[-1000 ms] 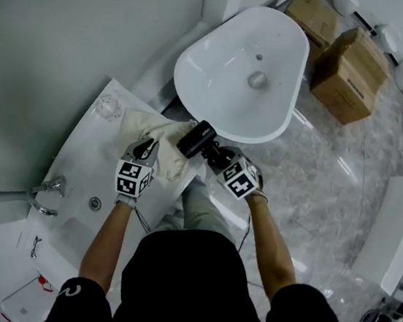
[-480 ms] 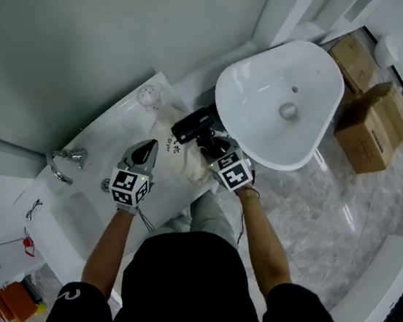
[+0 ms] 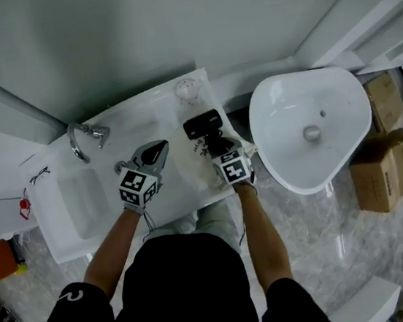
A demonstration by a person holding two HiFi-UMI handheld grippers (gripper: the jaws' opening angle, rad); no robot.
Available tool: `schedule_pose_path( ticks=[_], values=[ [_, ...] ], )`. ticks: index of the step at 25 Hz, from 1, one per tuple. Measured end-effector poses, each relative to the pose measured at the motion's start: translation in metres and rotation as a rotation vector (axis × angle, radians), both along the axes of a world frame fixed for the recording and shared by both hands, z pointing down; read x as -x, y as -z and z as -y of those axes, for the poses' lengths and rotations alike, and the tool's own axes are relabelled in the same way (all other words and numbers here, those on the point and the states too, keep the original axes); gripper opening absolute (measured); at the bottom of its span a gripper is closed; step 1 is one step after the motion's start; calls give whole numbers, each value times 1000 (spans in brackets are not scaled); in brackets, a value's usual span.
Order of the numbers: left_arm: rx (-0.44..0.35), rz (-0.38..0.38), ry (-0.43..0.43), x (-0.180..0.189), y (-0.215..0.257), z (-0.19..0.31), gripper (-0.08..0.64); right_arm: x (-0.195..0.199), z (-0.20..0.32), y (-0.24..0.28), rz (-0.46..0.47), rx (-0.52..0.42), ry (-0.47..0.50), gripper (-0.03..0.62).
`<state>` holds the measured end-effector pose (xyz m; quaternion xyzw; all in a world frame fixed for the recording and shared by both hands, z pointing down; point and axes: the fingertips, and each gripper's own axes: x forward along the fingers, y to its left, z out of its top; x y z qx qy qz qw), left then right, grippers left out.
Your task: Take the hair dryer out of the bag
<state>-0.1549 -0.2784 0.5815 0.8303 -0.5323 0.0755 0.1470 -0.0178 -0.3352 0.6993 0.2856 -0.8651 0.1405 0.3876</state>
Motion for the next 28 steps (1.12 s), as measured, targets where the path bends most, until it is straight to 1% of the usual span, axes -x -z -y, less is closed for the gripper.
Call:
schedule_pose_path(
  ticks=[4, 7, 9, 10, 12, 14, 16, 18, 22, 25, 28],
  values=[
    [32, 6, 10, 6, -13, -4, -2, 2, -6, -32, -30, 55, 28, 186],
    [54, 3, 15, 9, -21, -11, -2, 0, -19, -57, -59, 106, 31, 187],
    [59, -2, 16, 10, -23, -12, -2, -3, -25, -68, -86, 119, 33, 190],
    [58, -4, 15, 10, -23, -12, -2, -3, -26, -70, -89, 120, 32, 192],
    [52, -5, 13, 9, -19, -9, -2, 0, -23, -64, -54, 130, 16, 206],
    [40, -6, 13, 9, -13, -6, -2, 4, -20, -49, -17, 129, -4, 225],
    [25, -15, 17, 10, -4, -2, -2, 5, -20, -36, -24, 114, 1, 227],
    [5, -26, 15, 10, 8, 2, -2, 6, -20, -20, -26, 83, 4, 228],
    [-38, -31, -3, 7, 37, 5, -2, 4, -11, 33, 38, -4, -59, 224],
    [-62, -22, -9, 3, 59, 4, -2, 6, -2, 84, 109, -80, -97, 205],
    [-80, -14, -12, -4, 79, -1, -2, 4, -1, 132, 156, -125, -108, 155]
  ],
)
